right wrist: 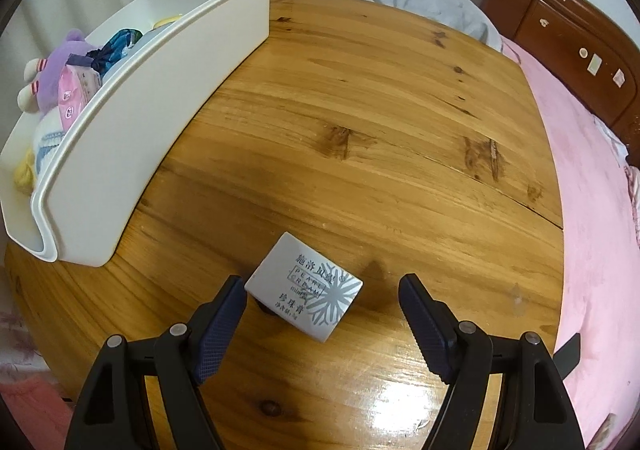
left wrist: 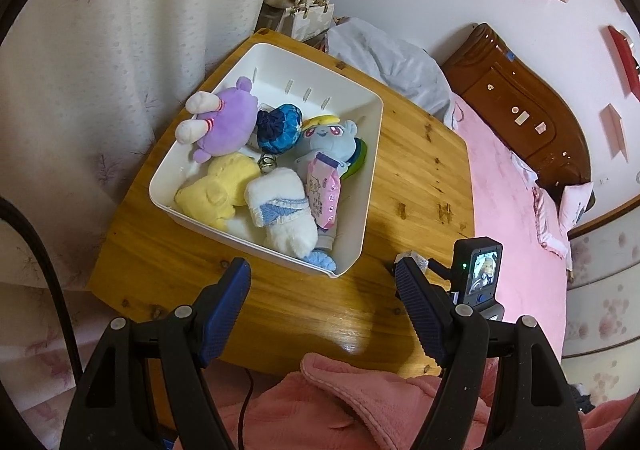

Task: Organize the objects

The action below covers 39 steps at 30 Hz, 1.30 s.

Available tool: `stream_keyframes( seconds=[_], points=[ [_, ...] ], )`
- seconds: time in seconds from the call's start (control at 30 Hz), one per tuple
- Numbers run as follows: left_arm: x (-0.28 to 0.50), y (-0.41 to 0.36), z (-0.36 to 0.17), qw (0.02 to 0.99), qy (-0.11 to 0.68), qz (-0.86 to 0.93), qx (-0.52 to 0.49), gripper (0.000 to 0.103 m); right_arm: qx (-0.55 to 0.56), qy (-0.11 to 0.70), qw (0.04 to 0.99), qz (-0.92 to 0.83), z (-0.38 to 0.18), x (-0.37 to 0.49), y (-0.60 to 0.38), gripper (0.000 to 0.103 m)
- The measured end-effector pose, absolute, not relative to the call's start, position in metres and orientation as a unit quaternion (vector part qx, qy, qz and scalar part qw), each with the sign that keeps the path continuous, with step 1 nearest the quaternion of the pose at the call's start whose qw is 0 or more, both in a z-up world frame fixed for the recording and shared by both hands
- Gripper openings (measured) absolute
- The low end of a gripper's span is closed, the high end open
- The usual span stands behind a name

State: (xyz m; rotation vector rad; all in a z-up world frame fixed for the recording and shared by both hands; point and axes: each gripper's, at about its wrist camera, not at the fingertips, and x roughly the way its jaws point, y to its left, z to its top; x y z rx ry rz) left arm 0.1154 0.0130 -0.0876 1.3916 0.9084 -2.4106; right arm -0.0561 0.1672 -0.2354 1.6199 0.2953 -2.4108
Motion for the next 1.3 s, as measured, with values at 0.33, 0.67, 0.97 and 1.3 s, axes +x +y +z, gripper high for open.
stream_keyframes(
  seconds=[0.33,0.67,0.97,1.3],
  points=[
    [0.116,0.010,-0.089,0.103,0.312,-0.816,0.476,0.078,0.555,0.111,0.124,-0.815,-0.236,-0.060,0.163,0.052],
    [0.116,-0.005,-0.087,0.088,0.302,-0.820,0.478,0.078,0.551,0.102,0.106,-0.821,-0.223,-0.064,0.156,0.052],
    [0.111,-0.039,-0.086,0.080,0.284,-0.819,0.491,0.078,0.527,0.091,0.076,-0.842,-0.190,-0.071,0.140,0.052],
    [0.109,-0.075,-0.089,0.051,0.272,-0.818,0.504,0.078,0.503,0.099,0.080,-0.855,-0.150,-0.071,0.091,0.052]
  ],
)
